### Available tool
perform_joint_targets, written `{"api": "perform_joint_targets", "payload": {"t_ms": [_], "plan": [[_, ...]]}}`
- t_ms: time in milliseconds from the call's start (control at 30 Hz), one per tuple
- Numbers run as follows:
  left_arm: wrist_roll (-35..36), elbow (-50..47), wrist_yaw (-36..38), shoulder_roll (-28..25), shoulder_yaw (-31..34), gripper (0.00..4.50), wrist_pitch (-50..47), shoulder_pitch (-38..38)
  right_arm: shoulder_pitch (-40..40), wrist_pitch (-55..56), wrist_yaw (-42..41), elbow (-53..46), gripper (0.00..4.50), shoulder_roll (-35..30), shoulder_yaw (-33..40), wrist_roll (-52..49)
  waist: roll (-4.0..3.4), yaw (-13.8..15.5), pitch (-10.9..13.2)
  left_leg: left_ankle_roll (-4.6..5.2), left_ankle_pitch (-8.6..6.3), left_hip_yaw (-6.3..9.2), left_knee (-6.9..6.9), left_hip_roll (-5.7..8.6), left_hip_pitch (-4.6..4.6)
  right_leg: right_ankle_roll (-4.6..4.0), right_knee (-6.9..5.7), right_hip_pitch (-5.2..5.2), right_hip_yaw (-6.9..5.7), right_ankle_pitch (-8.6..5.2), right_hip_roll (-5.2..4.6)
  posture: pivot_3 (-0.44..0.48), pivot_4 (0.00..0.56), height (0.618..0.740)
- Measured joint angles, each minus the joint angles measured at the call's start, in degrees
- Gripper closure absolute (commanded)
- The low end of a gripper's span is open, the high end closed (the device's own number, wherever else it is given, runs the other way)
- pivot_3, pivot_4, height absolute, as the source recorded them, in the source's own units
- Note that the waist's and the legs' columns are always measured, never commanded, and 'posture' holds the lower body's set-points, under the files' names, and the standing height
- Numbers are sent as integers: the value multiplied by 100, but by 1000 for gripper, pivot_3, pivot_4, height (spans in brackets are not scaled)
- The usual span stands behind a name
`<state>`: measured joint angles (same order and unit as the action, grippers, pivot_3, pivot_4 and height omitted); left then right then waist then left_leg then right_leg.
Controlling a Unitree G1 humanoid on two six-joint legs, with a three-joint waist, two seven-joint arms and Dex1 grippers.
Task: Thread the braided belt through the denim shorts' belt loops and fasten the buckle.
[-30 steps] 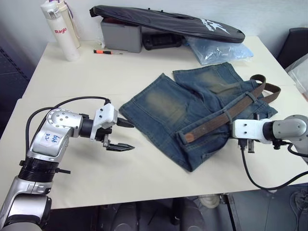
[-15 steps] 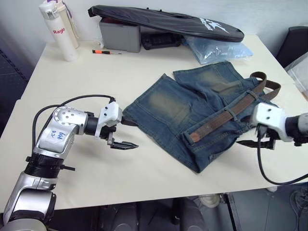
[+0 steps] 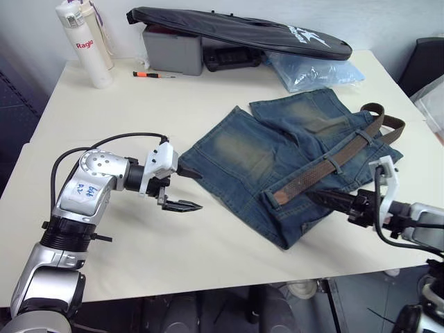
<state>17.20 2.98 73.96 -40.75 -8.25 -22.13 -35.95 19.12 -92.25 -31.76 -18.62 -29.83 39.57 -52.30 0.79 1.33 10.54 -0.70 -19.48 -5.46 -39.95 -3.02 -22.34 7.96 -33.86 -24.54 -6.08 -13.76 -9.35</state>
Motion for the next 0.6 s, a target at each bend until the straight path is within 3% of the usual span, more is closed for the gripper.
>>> {"api": "perform_joint_targets", "payload": {"t_ms": [167, 600], "plan": [[-23, 2, 2, 9, -12, 0, 0, -93, 227, -1, 1128, 788, 107, 618, 478, -562, -3, -10, 0, 0, 0, -1, 0, 0, 0, 1, -1, -1, 1, 1, 0, 0, 150, 740], [-44, -6, -6, -63, -10, 0, -15, -92, 553, -4, 1850, 1359, 107, 927, 694, -955, -4, -26, -1, 0, 0, -3, 4, 0, 2, 2, -1, -1, 2, 1, 1, 0, 150, 740]]}}
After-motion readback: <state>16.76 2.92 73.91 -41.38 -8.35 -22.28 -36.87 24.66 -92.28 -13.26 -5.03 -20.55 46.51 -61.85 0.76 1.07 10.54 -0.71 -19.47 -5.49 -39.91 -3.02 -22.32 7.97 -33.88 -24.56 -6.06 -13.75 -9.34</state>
